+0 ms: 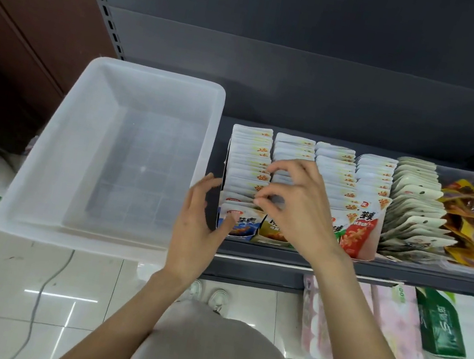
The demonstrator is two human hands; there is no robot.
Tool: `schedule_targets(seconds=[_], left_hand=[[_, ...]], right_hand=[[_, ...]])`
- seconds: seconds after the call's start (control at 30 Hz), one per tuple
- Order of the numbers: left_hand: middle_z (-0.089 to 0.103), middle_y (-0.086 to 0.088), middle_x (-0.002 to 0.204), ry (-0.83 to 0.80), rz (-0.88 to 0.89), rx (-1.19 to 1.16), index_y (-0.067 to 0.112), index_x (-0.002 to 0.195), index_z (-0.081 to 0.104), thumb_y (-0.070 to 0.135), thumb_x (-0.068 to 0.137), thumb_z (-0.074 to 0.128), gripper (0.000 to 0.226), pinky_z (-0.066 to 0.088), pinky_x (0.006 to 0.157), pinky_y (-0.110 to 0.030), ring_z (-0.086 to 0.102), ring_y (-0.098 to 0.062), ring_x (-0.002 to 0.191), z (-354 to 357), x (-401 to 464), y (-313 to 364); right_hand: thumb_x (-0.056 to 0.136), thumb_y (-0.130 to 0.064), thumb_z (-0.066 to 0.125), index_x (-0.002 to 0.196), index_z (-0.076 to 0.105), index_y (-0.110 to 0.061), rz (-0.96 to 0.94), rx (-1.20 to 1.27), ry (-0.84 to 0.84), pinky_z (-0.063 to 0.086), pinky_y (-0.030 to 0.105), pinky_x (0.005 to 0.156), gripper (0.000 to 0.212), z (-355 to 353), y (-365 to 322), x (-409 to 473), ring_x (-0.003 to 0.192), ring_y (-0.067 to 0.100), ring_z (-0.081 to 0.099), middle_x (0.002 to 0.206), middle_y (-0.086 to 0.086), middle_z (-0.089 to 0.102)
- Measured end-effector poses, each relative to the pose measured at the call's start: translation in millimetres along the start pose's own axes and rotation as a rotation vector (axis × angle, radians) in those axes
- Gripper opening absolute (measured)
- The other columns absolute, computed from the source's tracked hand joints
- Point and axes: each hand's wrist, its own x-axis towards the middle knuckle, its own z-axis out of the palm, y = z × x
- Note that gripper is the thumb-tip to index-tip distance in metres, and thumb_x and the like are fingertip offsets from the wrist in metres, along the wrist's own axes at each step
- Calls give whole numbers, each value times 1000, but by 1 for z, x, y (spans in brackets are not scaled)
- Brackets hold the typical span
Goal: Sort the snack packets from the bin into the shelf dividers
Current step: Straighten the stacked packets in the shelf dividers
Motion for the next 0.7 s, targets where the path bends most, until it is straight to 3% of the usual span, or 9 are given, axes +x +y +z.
schedule_targets(seconds=[0.1, 0.2, 0.27, 0.4, 0.47, 0.57, 0.63, 0.7], left_hand=[[49, -2, 131, 61, 169, 123, 12, 107, 58, 17, 83, 69, 27, 39, 84, 1, 53, -7, 106, -1, 5, -6], [56, -5, 122, 49, 201, 129, 8, 97, 63, 22, 86, 62, 18, 50, 81, -10, 58, -6, 98, -6, 12, -8], [59, -6, 118, 24, 229, 126, 7, 92, 63, 15, 87, 62, 10, 51, 77, -9, 58, 1, 89, -9, 17, -9], [60, -4, 119, 4, 175, 27, 9, 89, 55, 7, 88, 60, 5, 53, 73, -12, 63, -12, 96, -7, 26, -8], [54, 4, 127, -36, 56, -167, 11, 97, 45, 6, 91, 55, 13, 54, 74, -16, 60, -15, 108, 0, 26, -5], [42, -1, 139, -107, -70, -428, 13, 129, 29, 4, 94, 52, 43, 51, 95, -37, 50, -14, 124, 16, 18, -10], [39, -4, 145, -159, -104, -395, 24, 144, 20, 18, 94, 54, 62, 44, 103, -43, 45, -17, 130, 22, 14, -15], [48, -1, 139, -208, -95, -323, 24, 147, 22, 28, 94, 52, 61, 47, 100, -39, 50, -14, 125, 22, 19, -16]], right_hand=[[83, -27, 71, 85, 77, -21, 14, 15, -80, 36, 39, 99, 9, -4, 1, 10, 119, 20, 38, 120, -4, 58], [83, -29, 70, 85, 77, -22, 3, 37, -145, 32, 35, 100, 10, -6, 5, 19, 119, 16, 35, 122, -7, 56], [84, -29, 69, 84, 76, -21, -14, 33, -172, 29, 31, 100, 11, -9, 8, 22, 119, 15, 33, 123, -8, 54], [88, -27, 64, 86, 75, -18, -37, -71, -159, 26, 31, 101, 13, -11, 10, 21, 122, 16, 31, 126, -8, 53], [88, -27, 64, 88, 74, -18, -15, -85, -140, 27, 33, 100, 13, -8, 9, 17, 123, 16, 32, 127, -7, 53], [87, -25, 65, 86, 72, -18, 45, -27, -67, 29, 39, 101, 10, 1, 9, 8, 125, 19, 37, 125, -4, 58], [86, -22, 67, 83, 71, -17, 54, 4, -21, 30, 41, 100, 8, 6, 9, 3, 125, 21, 40, 119, -3, 63], [85, -22, 67, 82, 71, -16, 61, 7, 10, 32, 41, 98, 7, 8, 6, 1, 122, 22, 43, 112, -3, 67]])
